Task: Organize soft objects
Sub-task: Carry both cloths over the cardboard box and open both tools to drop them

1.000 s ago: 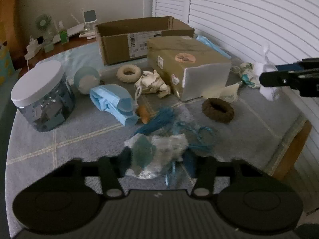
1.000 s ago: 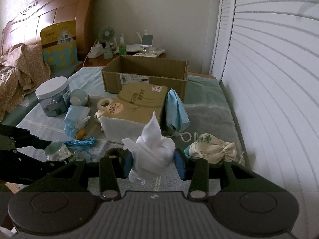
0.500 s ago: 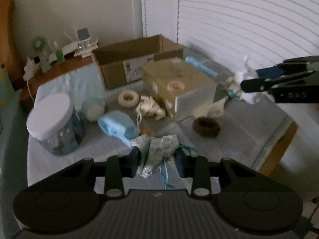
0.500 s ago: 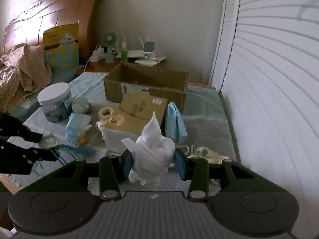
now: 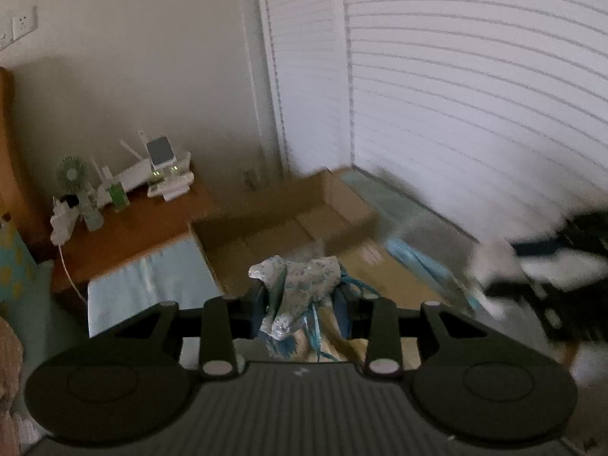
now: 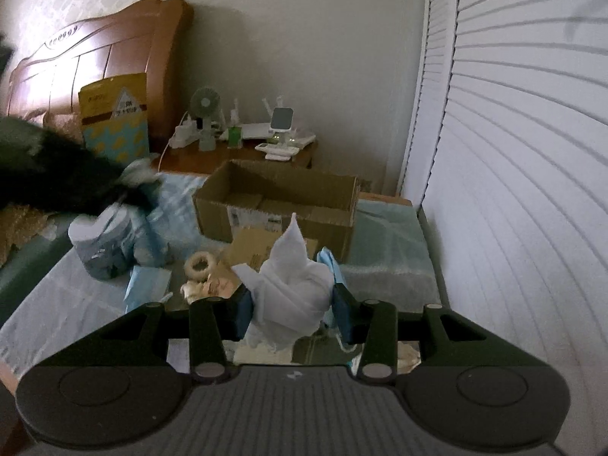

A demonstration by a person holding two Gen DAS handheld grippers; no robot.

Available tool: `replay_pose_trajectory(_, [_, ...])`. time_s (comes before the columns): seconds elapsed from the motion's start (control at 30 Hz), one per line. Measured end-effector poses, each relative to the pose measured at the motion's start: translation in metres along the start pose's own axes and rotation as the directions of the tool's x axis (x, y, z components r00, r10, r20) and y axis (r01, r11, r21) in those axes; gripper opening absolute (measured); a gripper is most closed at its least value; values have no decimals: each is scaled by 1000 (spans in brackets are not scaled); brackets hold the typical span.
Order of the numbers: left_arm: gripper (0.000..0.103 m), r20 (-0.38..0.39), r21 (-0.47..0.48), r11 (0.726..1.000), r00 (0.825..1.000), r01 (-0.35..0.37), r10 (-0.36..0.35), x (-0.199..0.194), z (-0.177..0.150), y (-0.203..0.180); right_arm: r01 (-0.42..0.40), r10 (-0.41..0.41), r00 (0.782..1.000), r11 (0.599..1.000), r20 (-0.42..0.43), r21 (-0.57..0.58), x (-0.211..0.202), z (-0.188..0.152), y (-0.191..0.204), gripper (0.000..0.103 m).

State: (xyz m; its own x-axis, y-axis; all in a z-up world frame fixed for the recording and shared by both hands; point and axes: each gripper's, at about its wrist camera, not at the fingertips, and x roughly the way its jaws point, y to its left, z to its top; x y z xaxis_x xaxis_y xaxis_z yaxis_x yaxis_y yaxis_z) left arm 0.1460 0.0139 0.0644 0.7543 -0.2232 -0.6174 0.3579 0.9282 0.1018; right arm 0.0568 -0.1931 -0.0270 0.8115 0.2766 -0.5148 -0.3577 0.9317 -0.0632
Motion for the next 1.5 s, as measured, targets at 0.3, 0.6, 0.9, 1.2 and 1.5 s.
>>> replay_pose_trajectory(0.3, [35,-63,-67,998,998,-14,9,101,49,35,19,-20,1000,999,8,29,9,12,-7,49])
replay_pose_trajectory(0.6, [36,-83,-132,989,995,-63,52,141,54,55,23,-23,1000,999,-5,26,26,18,-8,49])
replay_pose_trajectory(0.9, [87,-95,-126,991,995,-47,35,142,48,53,14,-13,999,1000,-29,14,39,22,-1,49])
replay_pose_trajectory(1.2, [97,-46,-52,998,998,-46,44,88,24,38,13,-13,1000,1000,-23,-1,50,35,-1,49])
replay_pose_trajectory(1.5, [100,-15,-206,976,998,-66,64,15,-46,28,-63,62,997,998,-38,-23,92,71,2,49])
